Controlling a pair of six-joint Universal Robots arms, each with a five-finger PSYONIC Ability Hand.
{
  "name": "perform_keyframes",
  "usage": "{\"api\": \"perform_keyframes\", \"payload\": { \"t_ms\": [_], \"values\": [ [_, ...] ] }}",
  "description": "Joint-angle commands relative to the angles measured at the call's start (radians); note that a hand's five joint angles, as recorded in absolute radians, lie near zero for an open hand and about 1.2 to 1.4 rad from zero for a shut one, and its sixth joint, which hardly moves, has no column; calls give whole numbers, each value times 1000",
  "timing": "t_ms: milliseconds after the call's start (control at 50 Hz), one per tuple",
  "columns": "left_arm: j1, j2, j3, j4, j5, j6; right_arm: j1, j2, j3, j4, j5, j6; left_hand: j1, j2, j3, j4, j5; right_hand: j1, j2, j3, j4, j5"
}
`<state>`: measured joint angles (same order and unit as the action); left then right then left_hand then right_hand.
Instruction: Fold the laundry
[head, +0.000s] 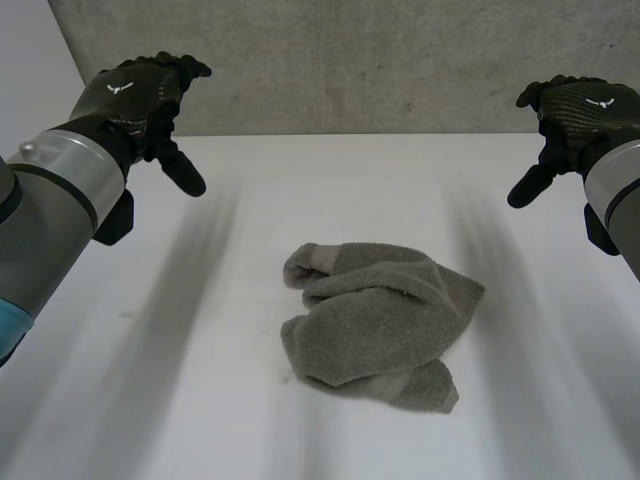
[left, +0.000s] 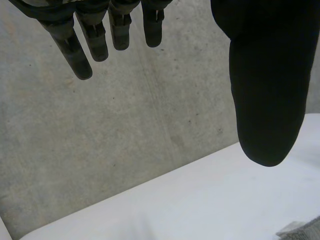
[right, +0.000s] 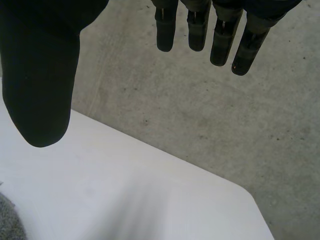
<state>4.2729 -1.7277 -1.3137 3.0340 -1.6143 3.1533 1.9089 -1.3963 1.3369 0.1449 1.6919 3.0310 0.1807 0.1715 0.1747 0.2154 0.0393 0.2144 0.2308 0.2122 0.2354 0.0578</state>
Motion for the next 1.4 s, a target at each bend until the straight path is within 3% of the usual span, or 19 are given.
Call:
{"api": "perform_keyframes", "payload": {
  "t_ms": [20, 100, 180, 280, 320, 420, 560, 760, 800, 820, 860, 880, 920, 980, 1040, 1080, 1180, 1260, 1400],
  "values": [
    [-2, -32, -13, 6, 14, 10, 4, 6, -2, 5, -14, -118, 0, 10, 7, -34, -33, -40, -56, -38, -61, -58],
    [-10, -90, -16, 12, 37, 16, 6, 42, 37, 80, -21, -262, 0, 10, 7, -34, -33, -40, -56, -38, -61, -58],
    [-24, -145, -12, 19, 77, 17, -1, 51, 93, 136, -52, -251, 0, 10, 7, -34, -33, -40, -56, -38, -61, -58],
    [-38, -233, -2, 65, 143, 19, -22, 62, 176, 125, -164, -120, 0, 10, 7, -34, -33, -40, -56, -38, -61, -58],
    [-39, -268, 4, 98, 163, 19, -83, 60, 232, 111, -262, 6, 3, 13, 9, -31, -30, -40, -56, -38, -61, -58],
    [-62, -421, 48, 218, 249, 24, -114, 75, 307, 62, -345, 149, 9, 19, 15, -25, -24, -40, -56, -38, -61, -58],
    [-68, -570, 99, 233, 303, 118, -99, 117, 413, -57, -347, 183, 24, 33, 30, -11, -9, -40, -56, -38, -61, -58],
    [-87, -704, 159, 235, 297, 290, -67, 166, 456, -152, -344, 181, 144, 154, 150, 110, 111, 49, 32, 51, 28, 31],
    [-94, -716, 178, 239, 295, 295, -62, 169, 456, -162, -345, 181, 398, 407, 404, 363, 365, 209, 193, 212, 189, 192],
    [-94, -716, 179, 239, 295, 295, -62, 169, 456, -162, -345, 181, 400, 409, 406, 365, 367, 211, 195, 213, 190, 193],
    [-99, -711, 192, 273, 292, 292, -57, 175, 462, -203, -344, 177, 785, 794, 791, 750, 752, 713, 697, 716, 692, 695],
    [-99, -711, 192, 273, 292, 292, -57, 175, 462, -203, -344, 177, 787, 797, 793, 753, 754, 716, 700, 718, 695, 698],
    [-105, -698, 192, 334, 280, 295, -44, 181, 463, -263, -342, 175, 1214, 1223, 1220, 1179, 1181, 1180, 1164, 1183, 1159, 1162],
    [-114, -682, 194, 368, 257, 295, -31, 181, 450, -288, -342, 172, 1216, 1225, 1222, 1181, 1182, 1182, 1165, 1184, 1161, 1164],
    [-117, -627, 186, 427, 168, 295, -24, 177, 395, -323, -344, 129, 1216, 1225, 1222, 1181, 1182, 1182, 1165, 1184, 1161, 1164],
    [-119, -558, 176, 462, 67, 294, -19, 178, 273, -330, -339, 2, 1216, 1225, 1222, 1181, 1182, 1182, 1165, 1184, 1161, 1164],
    [-114, -419, 137, 462, -21, 291, -14, 195, 12, -317, -298, -220, 1216, 1225, 1222, 1181, 1182, 1182, 1165, 1184, 1161, 1164],
    [-105, -303, 74, 456, -36, 290, 44, 200, -125, -317, -282, -299, 1216, 1225, 1222, 1181, 1182, 1182, 1165, 1184, 1161, 1164],
    [-108, -34, -279, 373, -38, 300, 190, 180, -163, -311, -408, -394, 1216, 1225, 1222, 1181, 1182, 1182, 1165, 1184, 1161, 1164]
  ]
}}
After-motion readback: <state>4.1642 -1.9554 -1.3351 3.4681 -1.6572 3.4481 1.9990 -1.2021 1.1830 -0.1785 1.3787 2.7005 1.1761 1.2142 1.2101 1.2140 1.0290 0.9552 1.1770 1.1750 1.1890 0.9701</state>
